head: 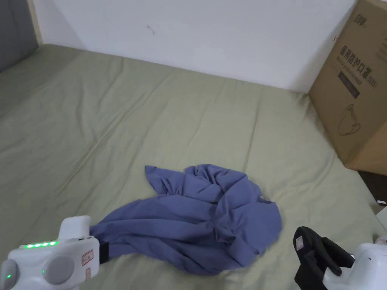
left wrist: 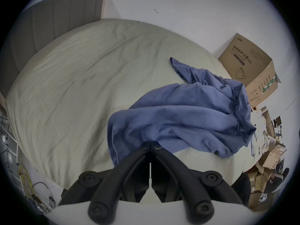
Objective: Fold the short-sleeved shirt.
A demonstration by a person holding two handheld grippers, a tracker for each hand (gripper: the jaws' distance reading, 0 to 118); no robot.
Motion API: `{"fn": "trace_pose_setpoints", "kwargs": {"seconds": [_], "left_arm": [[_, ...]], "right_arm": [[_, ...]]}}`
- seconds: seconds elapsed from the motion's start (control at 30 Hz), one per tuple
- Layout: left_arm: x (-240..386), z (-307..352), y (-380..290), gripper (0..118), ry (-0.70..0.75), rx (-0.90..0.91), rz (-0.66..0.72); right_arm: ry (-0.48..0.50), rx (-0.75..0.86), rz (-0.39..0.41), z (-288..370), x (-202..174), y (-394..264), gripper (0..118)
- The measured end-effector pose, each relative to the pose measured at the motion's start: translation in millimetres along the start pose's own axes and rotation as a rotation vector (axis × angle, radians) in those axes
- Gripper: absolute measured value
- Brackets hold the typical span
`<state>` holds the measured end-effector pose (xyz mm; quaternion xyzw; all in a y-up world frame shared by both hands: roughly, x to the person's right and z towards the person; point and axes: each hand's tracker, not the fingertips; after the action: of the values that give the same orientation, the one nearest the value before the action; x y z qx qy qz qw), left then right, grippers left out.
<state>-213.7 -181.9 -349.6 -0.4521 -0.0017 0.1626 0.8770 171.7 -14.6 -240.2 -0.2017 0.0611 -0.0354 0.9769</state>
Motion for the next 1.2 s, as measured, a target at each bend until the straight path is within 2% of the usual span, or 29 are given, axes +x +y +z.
{"fn": "trace_pose_setpoints", "kwargs": {"seconds": [0.07,0.1,0.13,0.17,0.2,0.23,0.27,0.37,0.4,0.47,0.57,0.63,0.7,0.73,0.8,0.83,0.9,1.0,1.13,1.2], "left_arm": [[-1.7,5.8,1.3,0,-0.015,0.008,0.017],[-2.6,9.1,2.5,0,-0.025,0.015,0.027],[-2.7,12.3,3.8,0,-0.032,0.019,0.033],[-2.1,16.1,4.8,0,-0.036,0.028,0.032],[-0.9,19.6,4.7,0,-0.039,0.038,0.026],[0.1,22.6,4.9,0,-0.041,0.045,0.021],[0.7,26.3,5.2,0,-0.046,0.051,0.019],[1.4,34.1,4.0,0,-0.053,0.063,0.016],[1.8,35.3,3.5,0,-0.052,0.067,0.012],[1.8,34.3,3.6,0,-0.05,0.063,0.006],[-3.3,32.0,4.4,0,-0.06,0.05,0.044],[-4.7,28.5,5.5,0,-0.054,0.041,0.044],[-7.2,26.9,6.3,0,-0.057,0.038,0.051],[-6.4,27.0,6.5,0,-0.059,0.035,0.05],[-5.3,27.0,6.8,0,-0.055,0.036,0.032],[-5.0,26.7,7.0,0,-0.05,0.037,0.024],[-5.0,26.9,7.4,0,-0.047,0.037,0.028],[-7.8,26.8,8.6,0,-0.062,0.037,0.056],[-7.1,26.9,9.7,0,-0.064,0.037,0.055],[-6.3,31.1,10.7,0,-0.067,0.045,0.057]], "right_arm": [[0.003,-0.005,0.008,-18.3,3.9,10.0,0],[0.001,-0.018,0.019,-35.0,7.4,17.8,9],[0.01,-0.05,0.035,-52.8,11.0,25.2,26],[0.032,-0.091,0.042,-77.6,16.0,33.4,65],[0.059,-0.128,0.029,-114.6,23.0,40.1,94],[0.055,-0.17,0.022,-140.3,26.9,45.1,106],[0.068,-0.234,0.008,-176.5,32.2,51.9,107],[0.048,-0.467,-0.071,-289.3,45.3,62.2,107],[0.05,-0.531,-0.072,-329.6,46.7,60.6,107],[0.067,-0.658,-0.1,-379.8,48.3,54.9,106],[0.081,-0.738,-0.11,-434.0,42.0,42.3,104],[0.066,-0.754,-0.08,-452.4,36.0,36.2,94],[0.069,-0.759,-0.05,-466.2,32.6,35.6,74],[0.072,-0.754,-0.042,-470.7,31.2,36.8,69],[0.071,-0.775,-0.016,-478.3,24.3,39.3,67],[0.074,-0.789,-0.006,-481.9,22.5,39.5,60],[0.075,-0.797,0.024,-488.2,16.3,39.5,30],[0.068,-0.823,0.072,-489.6,7.8,39.1,5],[0.06,-0.792,0.099,-476.6,4.8,44.6,3],[0.078,-0.768,0.06,-468.3,8.8,53.2,2]]}}
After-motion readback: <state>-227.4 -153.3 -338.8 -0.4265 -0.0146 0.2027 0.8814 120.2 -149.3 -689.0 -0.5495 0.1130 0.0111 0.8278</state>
